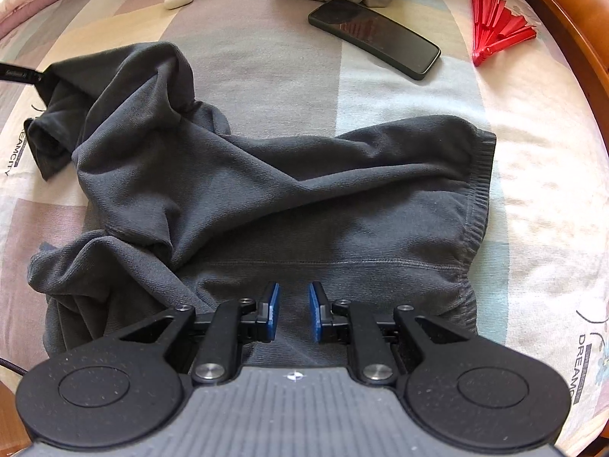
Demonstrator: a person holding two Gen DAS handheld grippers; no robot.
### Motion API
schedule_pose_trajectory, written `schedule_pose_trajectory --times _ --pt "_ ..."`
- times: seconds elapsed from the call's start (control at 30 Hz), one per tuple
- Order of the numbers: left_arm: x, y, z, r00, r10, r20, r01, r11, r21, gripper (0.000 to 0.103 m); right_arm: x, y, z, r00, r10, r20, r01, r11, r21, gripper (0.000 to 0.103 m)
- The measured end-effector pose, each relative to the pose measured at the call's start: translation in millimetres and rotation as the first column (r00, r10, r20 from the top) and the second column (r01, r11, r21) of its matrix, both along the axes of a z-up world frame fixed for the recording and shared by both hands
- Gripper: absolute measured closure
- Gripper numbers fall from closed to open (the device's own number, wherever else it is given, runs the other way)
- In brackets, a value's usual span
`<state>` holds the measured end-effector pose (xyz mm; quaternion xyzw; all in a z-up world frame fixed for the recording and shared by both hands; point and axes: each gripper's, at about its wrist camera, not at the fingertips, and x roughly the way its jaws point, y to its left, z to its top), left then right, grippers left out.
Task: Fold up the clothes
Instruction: 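Pull the fabric with both grippers and release to spread the sweatpants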
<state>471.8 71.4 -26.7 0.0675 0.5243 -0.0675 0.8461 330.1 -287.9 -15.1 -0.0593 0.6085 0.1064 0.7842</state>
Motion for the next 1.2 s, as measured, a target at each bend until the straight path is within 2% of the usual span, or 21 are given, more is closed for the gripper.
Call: schedule_pose_trajectory --times 0.13,0.17,0.27,0.33,0.4,0.43,0.53,0.7,0.77,0.8,0.87,0.97,1.03,1.07,1.13,1.2 --pt "4 1 -4 1.0 0.025 0.003 -0.025 1.0 0.013 0.097 1 3 -2 1.0 0.007 -0.003 -0.007 1.0 0.004 0.082" --pt "5 2 -5 0.999 0.032 0.001 -0.032 0.999 0.013 0.093 1 4 -2 1.0 0.009 -0.003 -0.009 1.0 0.005 0.077" --pt "0 5 -3 0.999 0.053 -0.002 -0.053 0.999 -0.006 0.09 1 6 -3 1.0 0.012 -0.004 -0.012 1.0 0.009 0.075" --pt "-4 9 1 0.998 0.07 -0.003 -0.07 0.997 -0.024 0.083 1 6 -4 1.0 0.012 -0.005 -0.012 1.0 0.013 0.073" --pt "-11 14 6 0.994 0.106 0.011 -0.105 0.993 -0.048 0.071 1 6 -4 1.0 0.005 -0.007 -0.005 1.0 0.014 0.073" --pt "-15 18 9 0.992 0.124 0.019 -0.123 0.991 -0.061 0.07 1 6 -4 1.0 0.002 -0.008 -0.002 1.0 0.015 0.072" --pt "-28 28 11 0.98 0.198 0.017 -0.195 0.974 -0.115 0.065 2 7 -5 1.0 -0.006 -0.011 0.007 1.0 0.028 0.072" --pt "-51 39 -5 0.94 0.338 -0.042 -0.339 0.92 -0.198 0.063 3 13 0 1.0 -0.001 -0.008 0.001 0.998 0.059 0.072" --pt "-59 40 -13 0.919 0.389 -0.068 -0.394 0.892 -0.221 0.063 4 19 7 1.0 0.017 -0.005 -0.016 0.998 0.062 0.068" --pt "-62 42 -16 0.902 0.423 -0.083 -0.43 0.87 -0.242 0.063 4 23 11 1.0 0.029 0.002 -0.029 0.998 0.06 0.066" --pt "-70 47 -20 0.857 0.503 -0.116 -0.513 0.805 -0.299 0.063 4 33 21 0.997 0.067 0.032 -0.069 0.996 0.055 0.06" --pt "-77 56 -24 0.781 0.604 -0.159 -0.611 0.684 -0.398 0.058 4 51 32 0.99 0.125 0.069 -0.128 0.99 0.051 0.059" --pt "-76 60 -27 0.741 0.645 -0.189 -0.651 0.619 -0.44 0.057 5 62 36 0.985 0.154 0.082 -0.159 0.986 0.058 0.058" --pt "-75 62 -30 0.722 0.661 -0.206 -0.671 0.595 -0.443 0.057 5 67 38 0.983 0.164 0.085 -0.169 0.984 0.062 0.058" --pt "-68 62 -36 0.699 0.671 -0.245 -0.698 0.568 -0.436 0.056 6 76 39 0.982 0.173 0.08 -0.179 0.98 0.082 0.058" --pt "-63 60 -42 0.687 0.676 -0.267 -0.714 0.563 -0.416 0.056 7 83 41 0.982 0.177 0.071 -0.184 0.977 0.111 0.058"
